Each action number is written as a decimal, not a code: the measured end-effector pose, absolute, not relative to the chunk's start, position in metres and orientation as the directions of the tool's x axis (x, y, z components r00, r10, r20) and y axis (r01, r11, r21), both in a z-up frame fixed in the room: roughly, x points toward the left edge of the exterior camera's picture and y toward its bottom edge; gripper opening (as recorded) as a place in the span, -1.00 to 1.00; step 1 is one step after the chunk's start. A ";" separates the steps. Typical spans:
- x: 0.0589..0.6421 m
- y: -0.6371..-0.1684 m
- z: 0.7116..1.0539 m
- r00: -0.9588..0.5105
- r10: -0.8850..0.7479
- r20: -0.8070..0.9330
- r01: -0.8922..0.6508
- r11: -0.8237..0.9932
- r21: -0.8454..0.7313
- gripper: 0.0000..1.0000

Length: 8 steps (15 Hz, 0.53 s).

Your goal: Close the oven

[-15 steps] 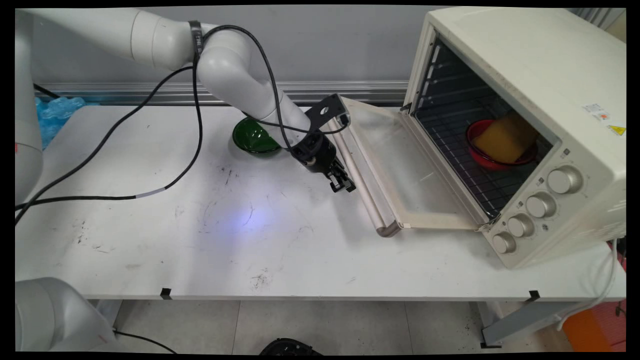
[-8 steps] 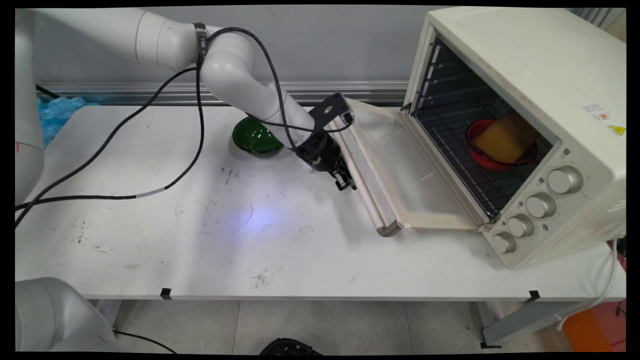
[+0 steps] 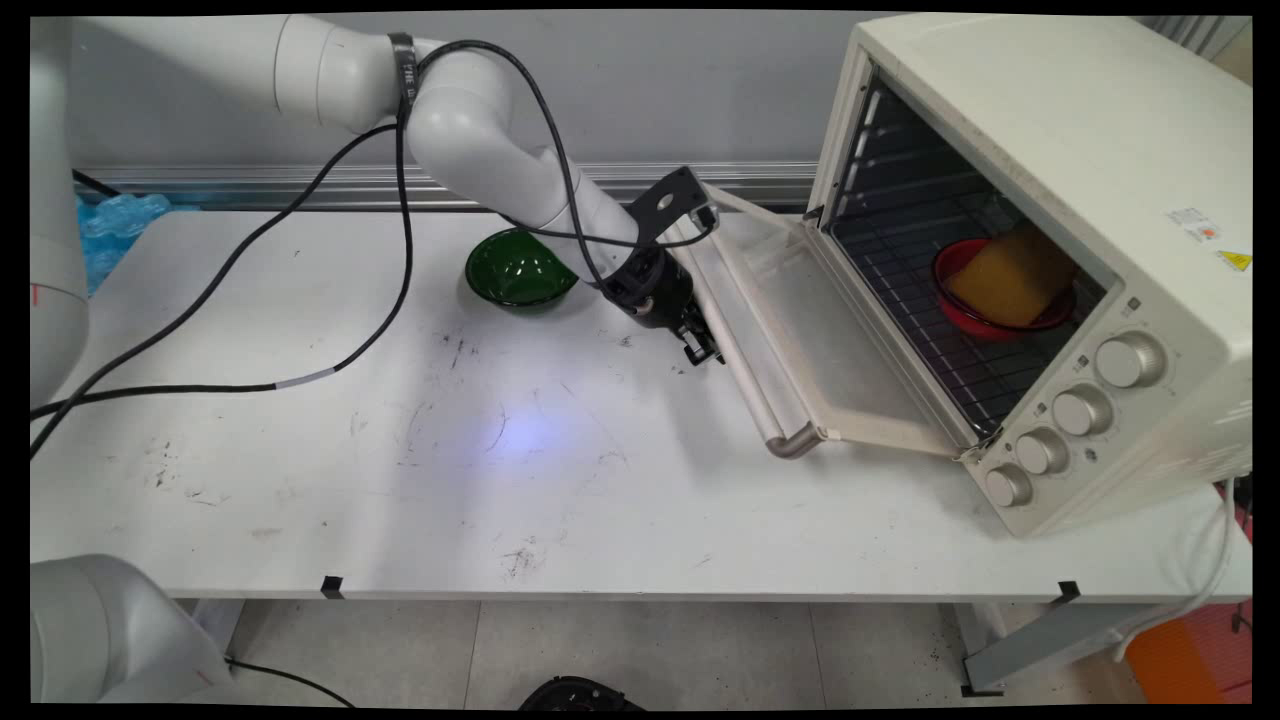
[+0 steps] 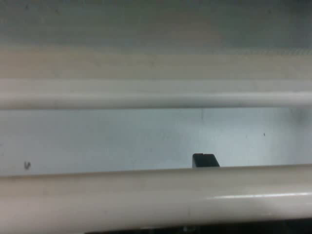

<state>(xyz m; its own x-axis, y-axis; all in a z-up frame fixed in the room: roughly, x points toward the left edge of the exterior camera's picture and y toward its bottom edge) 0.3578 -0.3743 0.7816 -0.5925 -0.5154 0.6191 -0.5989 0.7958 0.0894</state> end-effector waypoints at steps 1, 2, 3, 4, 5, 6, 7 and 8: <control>0.357 -0.375 0.784 -0.590 -0.512 0.624 -0.598 0.797 0.088 -1.00; 0.357 -0.376 0.785 -0.589 -0.510 0.627 -0.598 0.797 0.087 -1.00; 0.356 -0.378 0.787 -0.587 -0.507 0.631 -0.597 0.798 0.085 -1.00; 0.355 -0.379 0.789 -0.585 -0.503 0.636 -0.596 0.799 0.084 -1.00; 0.353 -0.381 0.792 -0.583 -0.499 0.642 -0.595 0.800 0.082 -1.00; 0.352 -0.383 0.794 -0.580 -0.495 0.647 -0.593 0.801 0.080 -1.00; 0.351 -0.384 0.796 -0.579 -0.491 0.651 -0.592 0.802 0.078 -1.00; 0.349 -0.386 0.799 -0.576 -0.487 0.657 -0.591 0.803 0.076 -1.00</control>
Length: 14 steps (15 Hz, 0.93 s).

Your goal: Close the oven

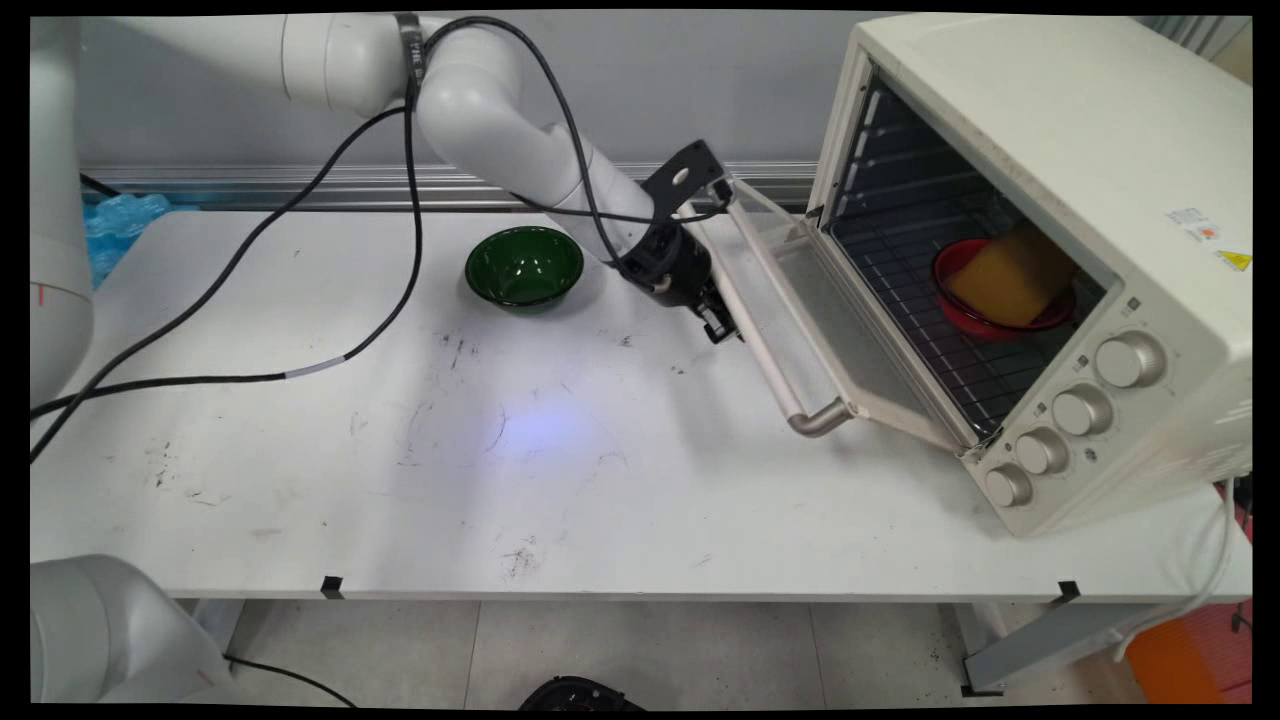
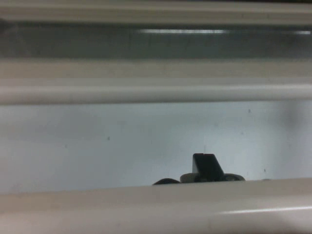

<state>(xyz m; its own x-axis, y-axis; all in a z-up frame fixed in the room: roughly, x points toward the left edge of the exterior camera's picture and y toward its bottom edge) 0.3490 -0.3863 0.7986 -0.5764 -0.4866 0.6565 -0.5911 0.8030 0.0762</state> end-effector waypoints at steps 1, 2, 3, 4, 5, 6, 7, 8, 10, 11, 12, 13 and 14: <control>0.348 -0.388 0.801 -0.574 -0.483 0.661 -0.590 0.804 0.075 -1.00; 0.346 -0.390 0.803 -0.572 -0.479 0.666 -0.589 0.805 0.073 -1.00; 0.345 -0.391 0.805 -0.570 -0.476 0.670 -0.588 0.806 0.072 -1.00; 0.344 -0.392 0.806 -0.569 -0.473 0.672 -0.587 0.807 0.071 -1.00; 0.342 -0.394 0.808 -0.567 -0.470 0.676 -0.586 0.807 0.070 -1.00; 0.341 -0.395 0.809 -0.566 -0.467 0.680 -0.585 0.808 0.069 -1.00; 0.339 -0.397 0.811 -0.563 -0.463 0.684 -0.583 0.810 0.068 -1.00; 0.338 -0.399 0.813 -0.561 -0.460 0.688 -0.582 0.811 0.067 -1.00; 0.335 -0.402 0.817 -0.557 -0.453 0.696 -0.580 0.812 0.064 -1.00; 0.333 -0.405 0.819 -0.555 -0.448 0.701 -0.578 0.813 0.063 -1.00; 0.331 -0.407 0.821 -0.552 -0.443 0.707 -0.577 0.815 0.061 -1.00; 0.329 -0.409 0.824 -0.549 -0.439 0.711 -0.575 0.816 0.059 -1.00; 0.328 -0.412 0.826 -0.547 -0.434 0.716 -0.573 0.817 0.057 -1.00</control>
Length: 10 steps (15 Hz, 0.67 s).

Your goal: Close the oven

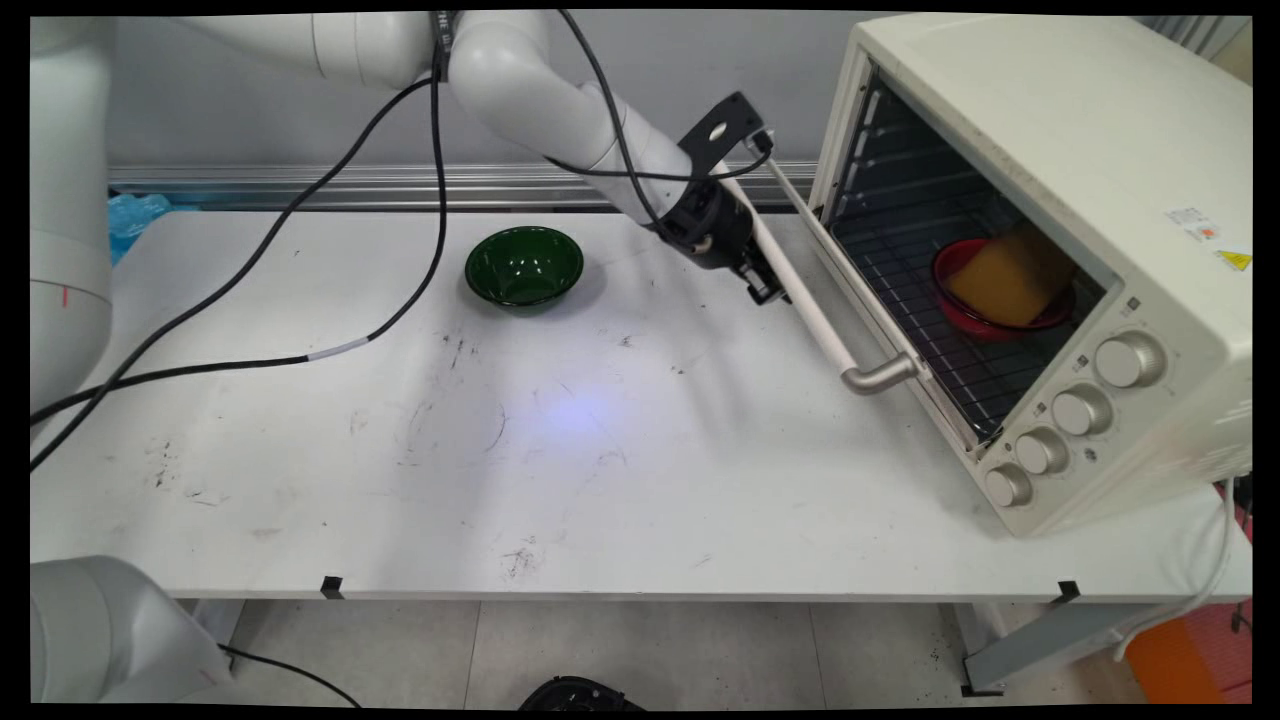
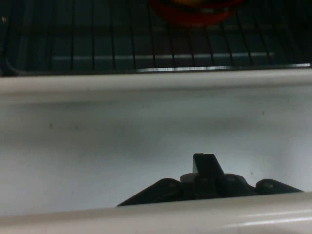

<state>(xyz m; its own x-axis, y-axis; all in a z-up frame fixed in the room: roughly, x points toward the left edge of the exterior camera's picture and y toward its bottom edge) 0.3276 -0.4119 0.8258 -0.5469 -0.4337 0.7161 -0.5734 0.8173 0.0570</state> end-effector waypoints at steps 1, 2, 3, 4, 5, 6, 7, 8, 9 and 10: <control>0.326 -0.414 0.828 -0.544 -0.429 0.721 -0.572 0.818 0.055 -1.00; 0.325 -0.417 0.830 -0.542 -0.425 0.725 -0.570 0.820 0.054 -1.00; 0.323 -0.419 0.832 -0.540 -0.420 0.729 -0.569 0.821 0.052 -1.00; 0.322 -0.422 0.834 -0.537 -0.416 0.734 -0.567 0.822 0.050 -1.00; 0.320 -0.424 0.835 -0.535 -0.411 0.738 -0.565 0.823 0.049 -1.00; 0.319 -0.426 0.838 -0.532 -0.406 0.743 -0.564 0.825 0.047 -1.00; 0.317 -0.428 0.840 -0.530 -0.402 0.747 -0.562 0.826 0.046 -1.00; 0.315 -0.430 0.842 -0.527 -0.398 0.751 -0.561 0.827 0.045 -1.00; 0.314 -0.432 0.844 -0.524 -0.394 0.756 -0.560 0.828 0.043 -1.00; 0.312 -0.434 0.846 -0.521 -0.390 0.760 -0.559 0.828 0.042 -1.00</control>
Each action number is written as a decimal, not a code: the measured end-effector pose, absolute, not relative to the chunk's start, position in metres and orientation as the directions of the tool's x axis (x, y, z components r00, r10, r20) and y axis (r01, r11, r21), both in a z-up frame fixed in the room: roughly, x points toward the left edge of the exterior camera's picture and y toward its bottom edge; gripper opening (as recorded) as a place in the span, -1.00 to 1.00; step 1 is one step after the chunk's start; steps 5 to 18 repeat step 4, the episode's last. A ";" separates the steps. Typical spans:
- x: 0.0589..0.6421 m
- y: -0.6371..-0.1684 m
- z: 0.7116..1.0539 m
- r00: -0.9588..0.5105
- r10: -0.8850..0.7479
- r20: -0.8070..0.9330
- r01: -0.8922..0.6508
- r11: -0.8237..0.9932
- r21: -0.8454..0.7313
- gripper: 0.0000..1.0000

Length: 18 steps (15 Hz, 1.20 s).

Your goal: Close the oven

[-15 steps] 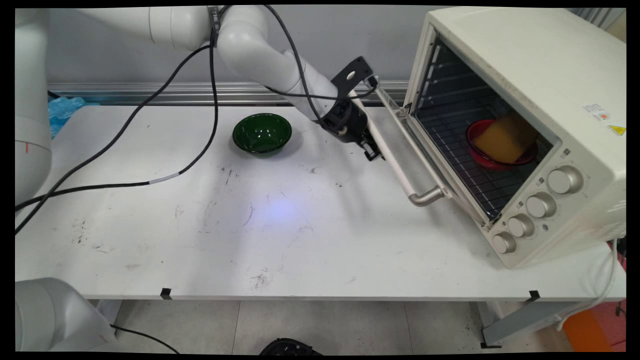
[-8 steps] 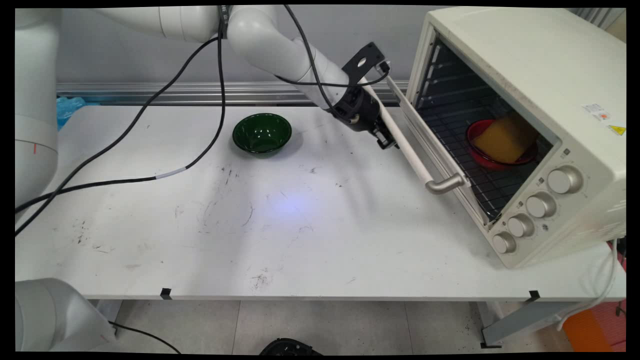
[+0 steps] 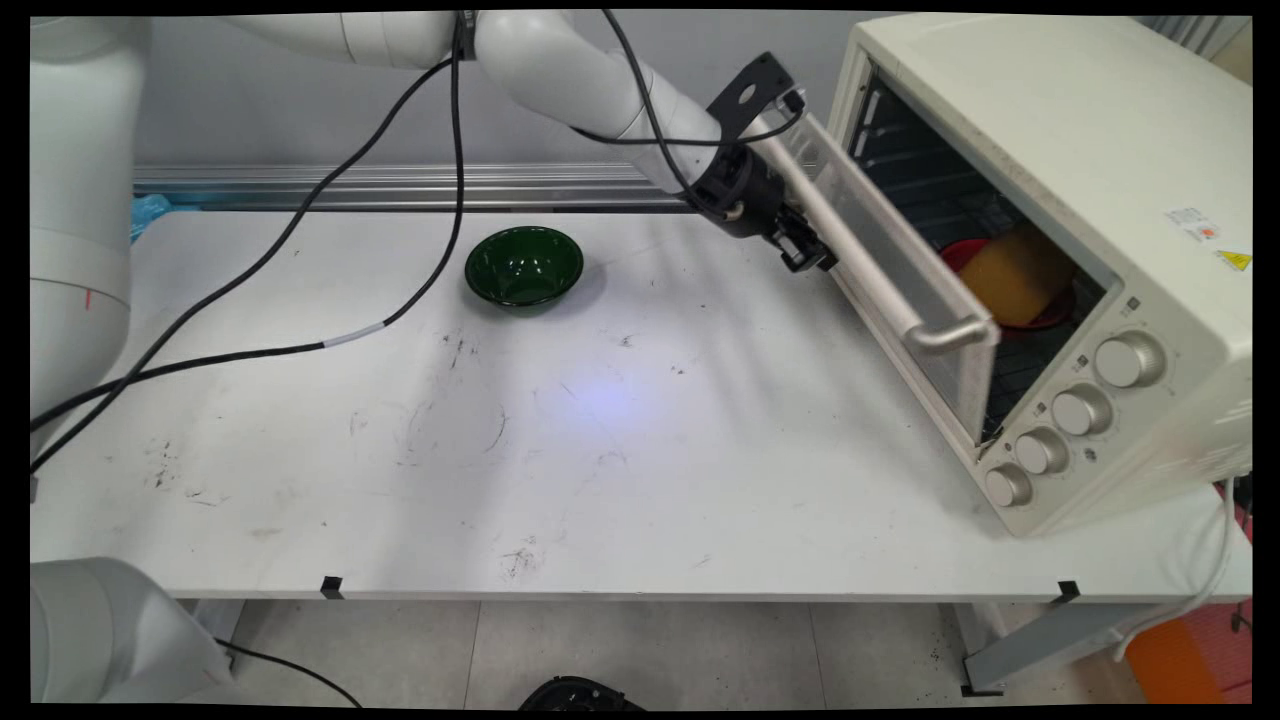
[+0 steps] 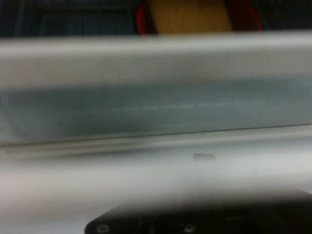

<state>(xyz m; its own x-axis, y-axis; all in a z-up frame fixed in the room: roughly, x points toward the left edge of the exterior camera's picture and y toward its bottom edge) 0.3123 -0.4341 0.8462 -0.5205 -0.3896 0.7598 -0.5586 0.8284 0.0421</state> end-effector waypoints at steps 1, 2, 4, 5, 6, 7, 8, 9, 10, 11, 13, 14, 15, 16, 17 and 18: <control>0.311 -0.436 0.848 -0.518 -0.386 0.763 -0.558 0.829 0.041 -1.00; 0.310 -0.437 0.850 -0.516 -0.383 0.766 -0.557 0.830 0.040 -1.00; 0.309 -0.439 0.854 -0.514 -0.377 0.770 -0.554 0.832 0.038 -1.00; 0.309 -0.439 0.854 -0.514 -0.377 0.770 -0.554 0.832 0.038 -1.00; 0.309 -0.439 0.854 -0.514 -0.377 0.770 -0.554 0.832 0.038 -1.00; 0.309 -0.439 0.854 -0.514 -0.377 0.770 -0.554 0.832 0.038 -1.00; 0.309 -0.439 0.854 -0.514 -0.377 0.770 -0.554 0.832 0.038 -1.00; 0.309 -0.439 0.854 -0.514 -0.377 0.770 -0.554 0.832 0.038 -1.00; 0.309 -0.439 0.854 -0.514 -0.377 0.770 -0.554 0.832 0.038 -1.00; 0.309 -0.439 0.854 -0.514 -0.377 0.770 -0.554 0.832 0.038 -1.00; 0.309 -0.439 0.854 -0.514 -0.377 0.770 -0.554 0.832 0.038 -1.00; 0.309 -0.439 0.854 -0.514 -0.377 0.770 -0.554 0.832 0.038 -1.00; 0.309 -0.439 0.854 -0.514 -0.377 0.770 -0.554 0.832 0.038 -1.00; 0.309 -0.439 0.854 -0.514 -0.377 0.770 -0.554 0.832 0.038 -1.00; 0.309 -0.439 0.854 -0.514 -0.377 0.770 -0.554 0.832 0.038 -1.00; 0.309 -0.439 0.854 -0.514 -0.377 0.770 -0.554 0.832 0.038 -1.00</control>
